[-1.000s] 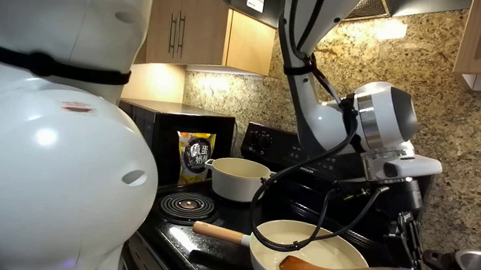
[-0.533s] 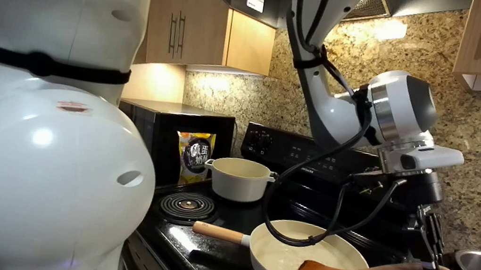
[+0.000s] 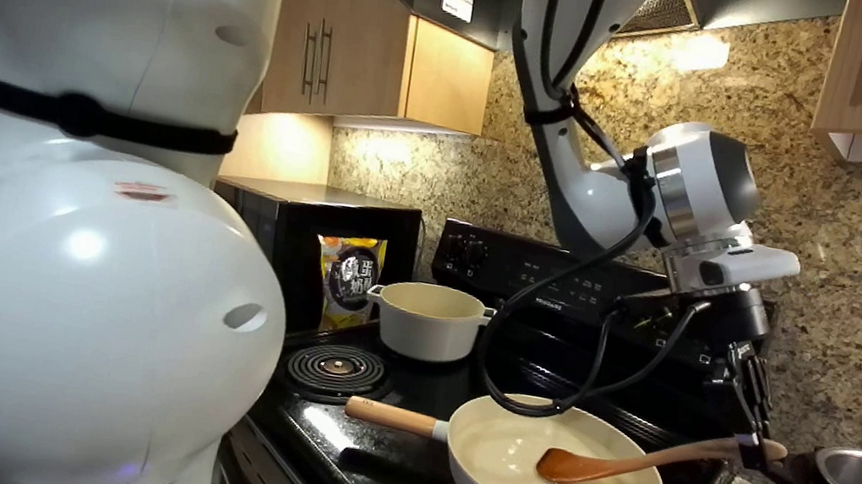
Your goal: Pick up the cooking stick and stir in the pan
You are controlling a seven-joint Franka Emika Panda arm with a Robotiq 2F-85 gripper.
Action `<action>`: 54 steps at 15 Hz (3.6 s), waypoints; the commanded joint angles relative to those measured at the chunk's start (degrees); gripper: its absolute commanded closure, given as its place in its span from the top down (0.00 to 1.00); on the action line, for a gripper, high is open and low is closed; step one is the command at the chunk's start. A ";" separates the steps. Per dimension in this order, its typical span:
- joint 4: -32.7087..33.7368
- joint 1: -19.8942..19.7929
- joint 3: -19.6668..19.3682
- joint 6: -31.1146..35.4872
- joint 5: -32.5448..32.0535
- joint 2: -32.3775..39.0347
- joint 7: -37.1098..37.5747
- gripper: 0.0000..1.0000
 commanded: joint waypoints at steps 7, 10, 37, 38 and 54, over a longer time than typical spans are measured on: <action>-0.83 3.30 2.66 -3.36 -0.25 0.31 -1.94 0.10; -2.80 3.27 2.59 -3.30 -0.77 -0.58 -2.30 0.10; 1.22 1.97 1.27 -2.56 -2.90 -0.85 3.66 0.10; 1.48 2.32 1.61 -2.65 -2.99 -0.57 3.90 0.10; -5.16 2.97 2.07 -0.70 -5.11 -1.92 2.18 0.10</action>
